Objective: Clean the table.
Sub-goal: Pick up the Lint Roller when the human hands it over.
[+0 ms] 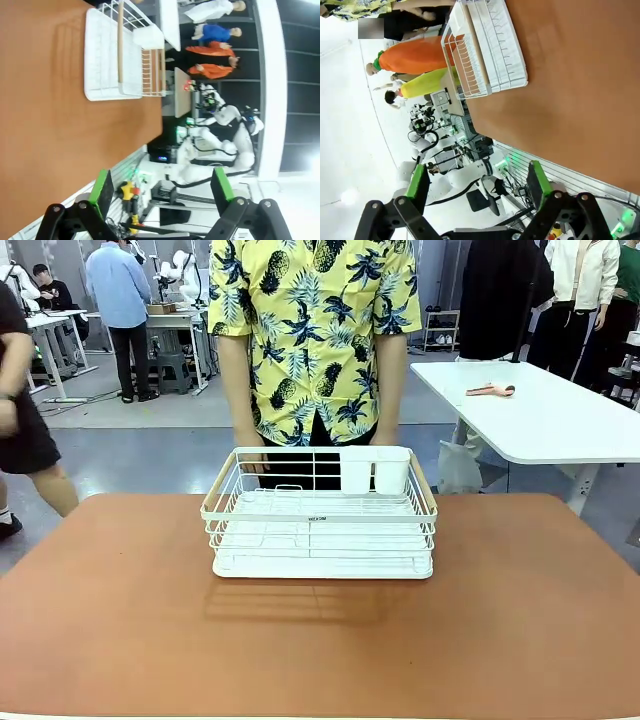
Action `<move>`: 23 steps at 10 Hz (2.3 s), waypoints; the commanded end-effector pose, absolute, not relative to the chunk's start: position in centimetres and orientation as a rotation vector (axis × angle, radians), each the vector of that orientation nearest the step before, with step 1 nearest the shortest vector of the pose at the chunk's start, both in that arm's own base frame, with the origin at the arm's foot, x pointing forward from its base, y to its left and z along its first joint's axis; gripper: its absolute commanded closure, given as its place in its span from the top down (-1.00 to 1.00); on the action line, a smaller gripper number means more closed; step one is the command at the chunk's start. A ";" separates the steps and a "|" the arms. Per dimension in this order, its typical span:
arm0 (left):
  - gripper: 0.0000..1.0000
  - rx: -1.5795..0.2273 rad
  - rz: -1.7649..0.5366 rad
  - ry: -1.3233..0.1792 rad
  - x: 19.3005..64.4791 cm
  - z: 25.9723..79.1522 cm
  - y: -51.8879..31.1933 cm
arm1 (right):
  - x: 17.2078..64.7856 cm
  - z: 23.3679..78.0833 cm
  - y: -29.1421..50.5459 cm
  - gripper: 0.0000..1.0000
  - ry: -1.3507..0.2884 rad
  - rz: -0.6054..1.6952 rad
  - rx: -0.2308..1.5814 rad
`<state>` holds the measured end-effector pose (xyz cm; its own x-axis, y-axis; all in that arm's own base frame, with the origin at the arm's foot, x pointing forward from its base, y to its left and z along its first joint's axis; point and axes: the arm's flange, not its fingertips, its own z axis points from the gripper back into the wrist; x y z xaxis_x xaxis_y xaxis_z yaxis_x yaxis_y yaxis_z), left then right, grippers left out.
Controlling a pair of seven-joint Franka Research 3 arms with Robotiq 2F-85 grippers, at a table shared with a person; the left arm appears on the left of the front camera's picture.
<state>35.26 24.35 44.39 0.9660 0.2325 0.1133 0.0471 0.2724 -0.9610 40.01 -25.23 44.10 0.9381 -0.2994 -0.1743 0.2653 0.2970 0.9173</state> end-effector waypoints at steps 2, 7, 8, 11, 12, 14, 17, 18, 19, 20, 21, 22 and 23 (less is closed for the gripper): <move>1.00 -1.348 0.133 -0.217 37.1 44.1 25.1 | 40.5 44.7 -25.2 1.00 -0.035 -0.331 1.215; 1.00 -1.337 0.142 -0.214 36.6 43.0 24.5 | 40.4 44.2 -25.3 1.00 -0.027 -0.368 1.211; 1.00 -1.337 0.142 -0.214 36.6 43.0 24.5 | 40.4 44.2 -25.3 1.00 -0.027 -0.368 1.211; 1.00 -1.337 0.142 -0.214 36.6 43.0 24.5 | 40.4 44.2 -25.3 1.00 -0.027 -0.368 1.211; 1.00 -1.337 0.142 -0.214 36.6 43.0 24.5 | 40.4 44.2 -25.3 1.00 -0.027 -0.368 1.211; 1.00 -1.337 0.142 -0.214 36.6 43.0 24.5 | 40.4 44.2 -25.3 1.00 -0.027 -0.368 1.211; 1.00 -1.337 0.142 -0.214 36.6 43.0 24.5 | 40.4 44.2 -25.3 1.00 -0.027 -0.368 1.211; 1.00 -1.337 0.142 -0.214 36.6 43.0 24.5 | 40.4 44.2 -25.3 1.00 -0.027 -0.368 1.211; 1.00 -1.337 0.142 -0.214 36.6 43.0 24.5 | 40.4 44.2 -25.3 1.00 -0.027 -0.368 1.211; 1.00 -1.337 0.142 -0.214 36.6 43.0 24.5 | 40.4 44.2 -25.3 1.00 -0.027 -0.368 1.211; 1.00 -1.337 0.142 -0.214 36.6 43.0 24.5 | 40.4 44.2 -25.3 1.00 -0.027 -0.368 1.211; 1.00 -1.337 0.142 -0.214 36.6 43.0 24.5 | 40.4 44.2 -25.3 1.00 -0.027 -0.368 1.211; 1.00 -1.337 0.142 -0.214 36.6 43.0 24.5 | 40.4 44.2 -25.3 1.00 -0.027 -0.368 1.211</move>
<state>37.05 24.46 43.06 0.9723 0.2233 0.0697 0.0164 0.2322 -0.9725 40.44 -25.27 44.00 0.9418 -0.2857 -0.1773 0.2633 0.2985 0.9174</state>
